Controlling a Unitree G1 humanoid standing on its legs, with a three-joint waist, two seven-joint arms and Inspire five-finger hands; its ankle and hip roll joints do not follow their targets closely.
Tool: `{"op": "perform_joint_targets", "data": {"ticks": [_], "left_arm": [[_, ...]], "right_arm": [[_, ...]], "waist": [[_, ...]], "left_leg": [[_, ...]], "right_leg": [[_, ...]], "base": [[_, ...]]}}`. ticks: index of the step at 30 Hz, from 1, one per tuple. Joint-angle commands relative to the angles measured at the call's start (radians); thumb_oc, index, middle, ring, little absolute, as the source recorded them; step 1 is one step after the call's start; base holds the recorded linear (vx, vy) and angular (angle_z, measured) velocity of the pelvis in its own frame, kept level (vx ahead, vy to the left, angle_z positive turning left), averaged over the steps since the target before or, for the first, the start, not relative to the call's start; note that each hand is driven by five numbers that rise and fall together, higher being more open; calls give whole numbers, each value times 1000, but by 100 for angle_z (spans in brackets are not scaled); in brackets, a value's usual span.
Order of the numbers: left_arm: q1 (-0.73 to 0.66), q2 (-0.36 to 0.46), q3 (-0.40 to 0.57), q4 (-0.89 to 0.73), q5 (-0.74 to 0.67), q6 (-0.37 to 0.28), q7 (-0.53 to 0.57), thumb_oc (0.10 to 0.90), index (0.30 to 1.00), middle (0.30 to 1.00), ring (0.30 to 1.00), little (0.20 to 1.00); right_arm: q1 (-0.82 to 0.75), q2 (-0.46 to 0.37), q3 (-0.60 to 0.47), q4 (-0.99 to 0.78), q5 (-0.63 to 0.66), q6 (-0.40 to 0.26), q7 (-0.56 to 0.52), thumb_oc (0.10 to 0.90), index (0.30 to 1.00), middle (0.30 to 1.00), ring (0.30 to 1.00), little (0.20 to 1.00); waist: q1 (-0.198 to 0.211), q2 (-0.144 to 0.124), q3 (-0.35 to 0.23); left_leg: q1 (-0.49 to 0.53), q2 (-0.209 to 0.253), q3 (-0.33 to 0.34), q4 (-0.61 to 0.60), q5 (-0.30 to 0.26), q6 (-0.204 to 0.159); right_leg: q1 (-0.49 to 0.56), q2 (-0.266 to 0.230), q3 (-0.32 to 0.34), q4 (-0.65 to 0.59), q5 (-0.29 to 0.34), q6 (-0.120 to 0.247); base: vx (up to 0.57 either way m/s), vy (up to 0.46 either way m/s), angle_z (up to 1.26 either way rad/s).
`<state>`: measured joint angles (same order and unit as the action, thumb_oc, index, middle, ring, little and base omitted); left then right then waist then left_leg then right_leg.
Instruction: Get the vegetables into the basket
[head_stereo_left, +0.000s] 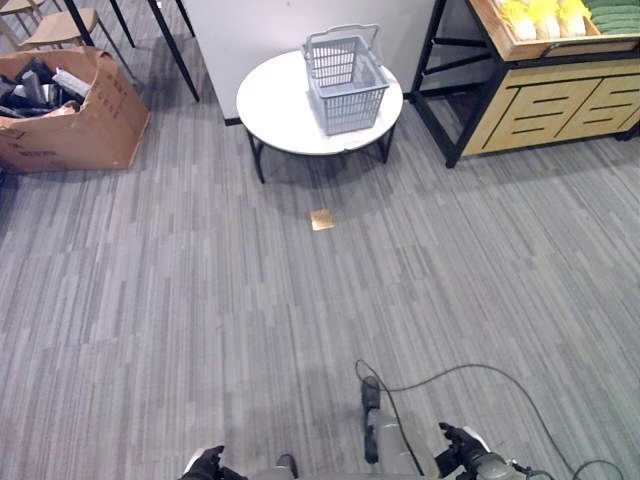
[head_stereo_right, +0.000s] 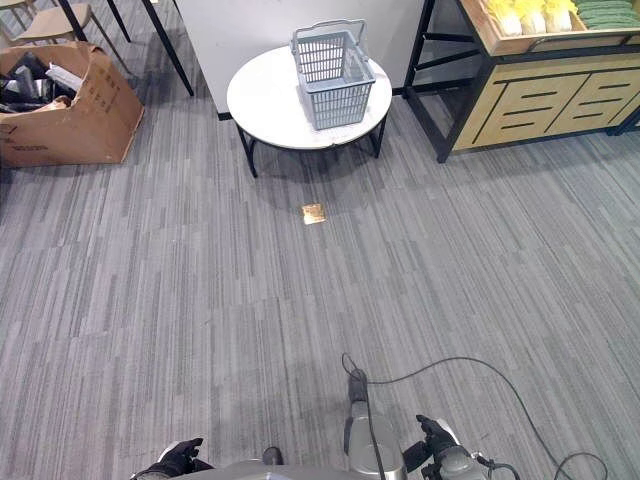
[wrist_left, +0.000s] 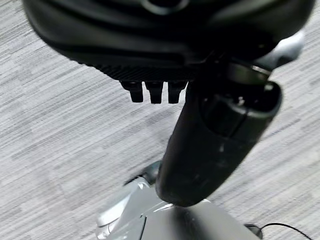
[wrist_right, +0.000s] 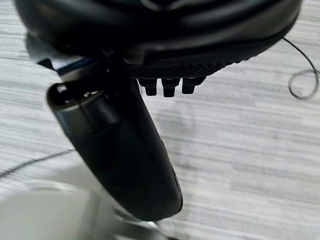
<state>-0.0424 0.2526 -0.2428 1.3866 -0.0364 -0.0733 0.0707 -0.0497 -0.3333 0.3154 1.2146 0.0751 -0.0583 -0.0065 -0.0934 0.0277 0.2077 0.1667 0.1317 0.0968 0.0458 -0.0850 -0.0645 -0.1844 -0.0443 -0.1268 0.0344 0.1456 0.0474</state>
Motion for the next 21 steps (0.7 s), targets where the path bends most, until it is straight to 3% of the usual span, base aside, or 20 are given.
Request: {"op": "perform_joint_targets", "data": {"ticks": [1, 3, 6, 8, 11, 12, 14, 16, 18, 21], "left_arm": [[-17, 12, -13, -19, 13, -16, -3, 900, 1000, 1000, 1000, 1000], [-36, 10, -24, -33, 0, -17, 2, 900, 1000, 1000, 1000, 1000], [-50, 8, -25, -38, -20, -15, 20, 900, 1000, 1000, 1000, 1000], [-46, 2, -26, -41, -20, -19, 21, 900, 1000, 1000, 1000, 1000], [-41, -1, -31, -44, -20, -24, 24, 900, 1000, 1000, 1000, 1000], [-38, -3, -34, -49, -25, -26, 32, 900, 1000, 1000, 1000, 1000], [-36, -3, -34, -50, -29, -27, 34, 900, 1000, 1000, 1000, 1000], [-29, 3, -33, -45, -28, -31, 33, 900, 1000, 1000, 1000, 1000], [-24, 9, -24, -38, -28, -31, 29, 900, 1000, 1000, 1000, 1000], [-9, 20, -11, -24, -22, -26, 18, 900, 1000, 1000, 1000, 1000]], "right_arm": [[-26, 0, 8, -20, 29, -40, -7, 900, 1000, 1000, 1000, 1000], [-37, -18, 9, -13, 38, -45, -18, 900, 1000, 1000, 1000, 1000], [-39, -30, 3, 17, 38, -40, -32, 900, 1000, 1000, 1000, 1000], [-30, -32, -2, 33, 41, -35, -31, 900, 1000, 1000, 1000, 1000], [-26, -33, 1, 44, 28, -34, -35, 900, 1000, 1000, 1000, 1000], [-22, -29, 2, 49, 25, -32, -37, 900, 1000, 1000, 1000, 1000], [-20, -27, 2, 48, 25, -32, -39, 900, 1000, 1000, 1000, 1000], [-14, -18, 1, 56, 21, -34, -41, 900, 1000, 1000, 1000, 1000], [-10, -13, 0, 58, 18, -35, -37, 900, 1000, 1000, 1000, 1000], [6, 1, -8, 63, 4, -32, -29, 900, 1000, 1000, 1000, 1000]], "waist": [[-13, -38, -11], [-9, -50, 17], [7, -60, 35], [20, -68, 36], [33, -64, 38], [47, -52, 36], [53, -46, 38], [79, -34, 31], [89, -37, 27], [99, -58, 1]], "left_leg": [[-64, -24, -31, 176, 91, -41], [-168, -10, -50, 358, 164, -61], [-227, -18, -62, 406, 198, -50], [-324, -43, -34, 323, 155, -23], [-358, -40, -20, 237, 131, -13], [-399, -23, -13, 130, 157, -14], [-405, -16, -14, 83, 189, -19], [-454, 14, -28, 3, 284, -41], [-453, 14, -34, -10, 294, -41], [-440, -3, -12, 32, 258, -20]], "right_leg": [[-55, -43, 37, 62, 1, 60], [-23, -40, 19, 62, -24, 27], [24, -30, 12, 57, -64, 1], [65, -38, 15, 43, -88, 8], [87, -39, 19, 44, -116, 14], [112, -37, 18, 47, -142, 19], [131, -33, 24, 50, -158, 21], [199, -22, 50, 48, -194, 26], [227, -25, 64, 46, -205, 31], [266, -57, 87, 68, -217, 57]], "base": [[193, -303, 12], [142, -283, 19], [284, -226, 17], [261, -75, 16], [262, 38, 8], [304, 112, -7], [274, 106, -5], [469, 202, -10], [370, 179, -20], [352, 251, -47]]}}
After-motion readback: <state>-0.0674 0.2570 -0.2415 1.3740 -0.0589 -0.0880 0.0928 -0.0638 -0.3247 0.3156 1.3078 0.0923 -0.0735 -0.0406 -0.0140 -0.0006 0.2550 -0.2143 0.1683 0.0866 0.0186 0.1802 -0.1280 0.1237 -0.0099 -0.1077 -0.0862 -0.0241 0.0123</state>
